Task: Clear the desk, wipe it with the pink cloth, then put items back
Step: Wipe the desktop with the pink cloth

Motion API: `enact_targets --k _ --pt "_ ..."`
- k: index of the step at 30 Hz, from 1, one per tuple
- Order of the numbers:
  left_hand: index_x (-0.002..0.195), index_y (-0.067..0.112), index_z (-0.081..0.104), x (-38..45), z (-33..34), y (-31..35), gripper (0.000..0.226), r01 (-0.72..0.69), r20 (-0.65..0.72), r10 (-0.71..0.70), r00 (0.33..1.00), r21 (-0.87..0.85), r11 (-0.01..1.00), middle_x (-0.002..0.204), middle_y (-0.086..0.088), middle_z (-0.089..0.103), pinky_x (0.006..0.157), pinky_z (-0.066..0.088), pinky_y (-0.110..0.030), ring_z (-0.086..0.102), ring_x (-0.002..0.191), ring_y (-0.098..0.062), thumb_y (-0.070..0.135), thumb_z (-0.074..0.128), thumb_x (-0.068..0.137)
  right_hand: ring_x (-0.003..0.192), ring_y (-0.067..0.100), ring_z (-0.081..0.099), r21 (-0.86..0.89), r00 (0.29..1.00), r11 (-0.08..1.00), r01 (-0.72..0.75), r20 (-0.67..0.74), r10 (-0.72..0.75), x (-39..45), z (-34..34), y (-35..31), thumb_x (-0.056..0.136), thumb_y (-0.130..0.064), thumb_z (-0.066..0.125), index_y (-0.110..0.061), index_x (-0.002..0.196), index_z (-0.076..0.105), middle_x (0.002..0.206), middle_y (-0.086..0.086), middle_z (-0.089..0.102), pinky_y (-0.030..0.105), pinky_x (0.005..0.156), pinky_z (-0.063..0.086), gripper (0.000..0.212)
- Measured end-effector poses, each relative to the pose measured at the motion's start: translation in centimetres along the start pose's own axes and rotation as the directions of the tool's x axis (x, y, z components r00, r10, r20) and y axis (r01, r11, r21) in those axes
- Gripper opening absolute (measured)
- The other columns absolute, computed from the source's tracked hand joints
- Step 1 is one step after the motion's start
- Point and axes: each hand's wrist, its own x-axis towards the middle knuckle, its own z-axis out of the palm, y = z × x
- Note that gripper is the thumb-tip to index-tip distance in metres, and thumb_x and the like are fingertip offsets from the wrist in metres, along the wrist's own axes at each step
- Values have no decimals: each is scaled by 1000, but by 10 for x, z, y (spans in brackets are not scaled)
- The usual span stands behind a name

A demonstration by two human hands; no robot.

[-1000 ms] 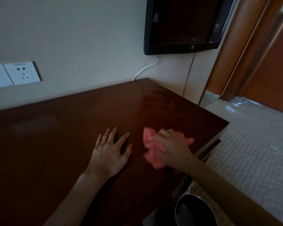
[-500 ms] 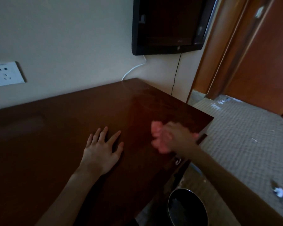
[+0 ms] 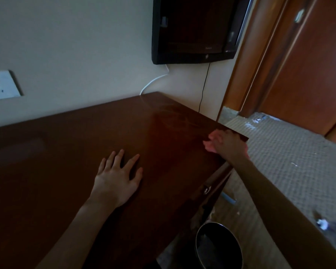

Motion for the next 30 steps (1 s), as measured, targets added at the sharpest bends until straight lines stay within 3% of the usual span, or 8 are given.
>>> enact_targets --k 2,8,13,19,21,24,26,30 --pt "158 49 4 0 -2 0 64 7 2 -7 1000 6 1000 170 -3 -3 126 -3 -44 -8 156 -23 69 13 98 117 33 55 -40 997 998 -53 -61 50 12 2 -3 91 -67 45 -33 124 59 127 4 58 54 98 46 49" --pt "157 50 1 -1 -3 -1 63 0 11 0 1000 -7 1000 170 -3 -6 126 -4 -44 -10 156 -22 69 12 98 104 21 56 -30 929 928 371 9 -371 -33 26 -5 89 -63 24 -29 123 61 116 -5 58 38 84 45 61" --pt "157 49 1 -1 -2 -1 64 -2 14 2 1000 9 1000 170 -3 -6 126 -3 -44 -9 156 -23 69 11 97 116 30 56 -71 999 997 -15 -44 12 16 15 2 93 -67 48 -37 124 57 126 2 56 49 95 48 45" --pt "158 50 2 -2 -2 -1 64 -1 13 1 1000 -1 1000 170 -3 -6 126 -3 -43 -9 156 -23 69 12 98 105 18 55 77 893 894 441 67 -446 -56 25 -46 85 -64 30 -33 120 60 114 -6 56 43 92 46 56" --pt "158 49 3 -2 -1 -1 64 -4 10 4 1000 -1 1000 170 -3 -4 126 -3 -44 -8 156 -23 69 12 97 104 19 54 78 944 942 326 27 -329 -29 19 -39 81 -71 24 -32 119 62 112 -4 54 44 93 46 67" --pt "158 49 5 -1 -1 0 64 5 2 -5 1000 -15 1000 170 -3 -3 126 -3 -44 -8 156 -23 69 14 98 116 29 54 47 998 999 15 -67 -12 7 24 -41 94 -62 51 -30 124 62 125 4 58 48 100 40 46" --pt "158 49 5 -2 -2 0 64 2 -1 -2 1000 -16 1000 170 -3 -3 126 -2 -43 -8 156 -22 69 14 98 119 29 53 52 992 991 119 -38 -117 -8 30 -60 93 -61 55 -28 127 61 129 4 57 45 100 39 48" --pt "158 50 4 -1 -2 0 64 5 -3 -5 1000 -18 1000 170 -2 -4 126 -3 -43 -9 156 -22 70 13 97 105 16 55 128 910 909 396 73 -407 -52 25 -57 80 -69 23 -36 120 61 115 -6 55 47 96 46 65"
